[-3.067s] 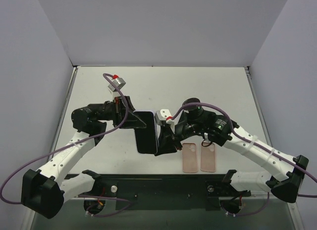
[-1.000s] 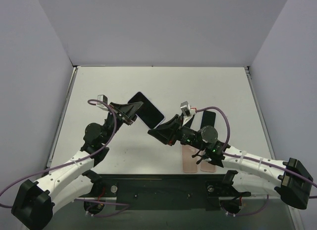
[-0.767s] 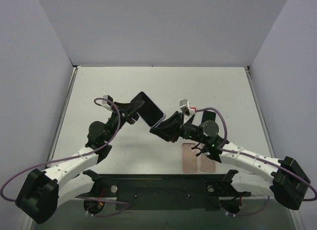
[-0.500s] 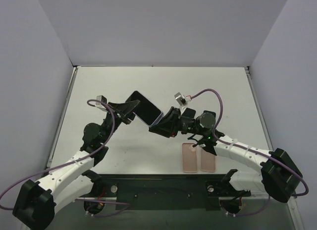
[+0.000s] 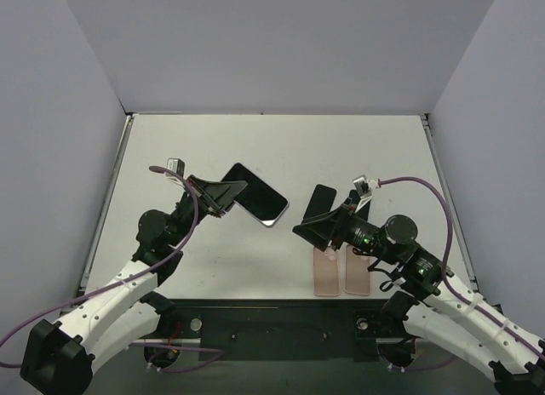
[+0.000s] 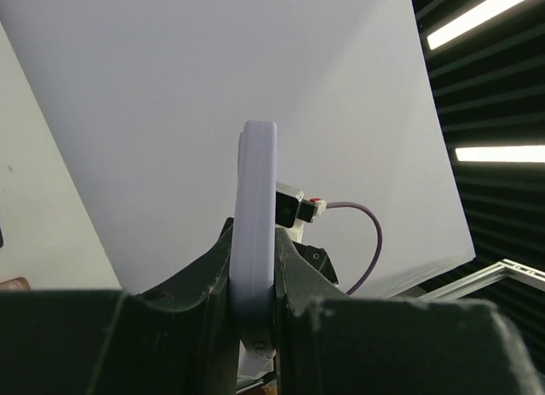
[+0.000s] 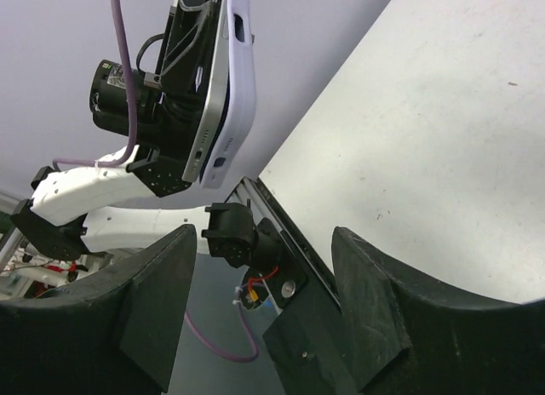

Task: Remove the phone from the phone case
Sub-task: Remove the phone case from the phone.

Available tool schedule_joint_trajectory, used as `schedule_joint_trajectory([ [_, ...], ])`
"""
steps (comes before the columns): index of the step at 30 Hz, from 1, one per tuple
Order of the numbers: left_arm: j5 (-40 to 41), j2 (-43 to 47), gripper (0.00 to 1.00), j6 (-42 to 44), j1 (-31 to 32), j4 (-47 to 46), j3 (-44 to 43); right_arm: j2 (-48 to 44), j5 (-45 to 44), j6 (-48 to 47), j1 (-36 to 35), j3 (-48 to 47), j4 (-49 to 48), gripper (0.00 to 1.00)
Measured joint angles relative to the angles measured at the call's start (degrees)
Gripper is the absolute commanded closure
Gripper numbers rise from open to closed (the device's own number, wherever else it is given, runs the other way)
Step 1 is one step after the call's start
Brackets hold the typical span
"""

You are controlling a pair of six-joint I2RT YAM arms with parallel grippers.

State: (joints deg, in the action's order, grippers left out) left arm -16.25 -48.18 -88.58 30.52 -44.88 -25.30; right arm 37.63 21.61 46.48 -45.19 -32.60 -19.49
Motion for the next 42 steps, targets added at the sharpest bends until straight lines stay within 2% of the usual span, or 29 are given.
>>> schedule_joint_trajectory([
  [1, -0.13, 0.00, 1.00, 0.90, -0.15, 0.22, -0.39, -1.07, -0.48, 0.24, 0.00, -0.11, 1.73, 0.46],
  [4, -0.35, 0.00, 1.00, 2.67, -0.26, 1.07, -1.03, -1.40, -0.79, 3.04, -0.07, -0.94, 3.30, 0.48],
  [11, -0.55, -0.07, 1.00, 4.39, -0.26, 3.15, -1.05, 3.10, 0.09, 9.75, -2.62, -3.10, -1.11, 0.53],
  [26, -2.21, -0.07, 1.00, 4.70, -0.26, 3.23, -1.05, 6.01, 1.36, 12.26, -3.23, -5.22, -5.95, 0.54],
  [42, -2.95, -1.99, 1.00, 0.44, -0.63, 0.07, -0.94, 7.39, 1.81, 13.53, -2.36, -5.22, -7.02, 0.54],
])
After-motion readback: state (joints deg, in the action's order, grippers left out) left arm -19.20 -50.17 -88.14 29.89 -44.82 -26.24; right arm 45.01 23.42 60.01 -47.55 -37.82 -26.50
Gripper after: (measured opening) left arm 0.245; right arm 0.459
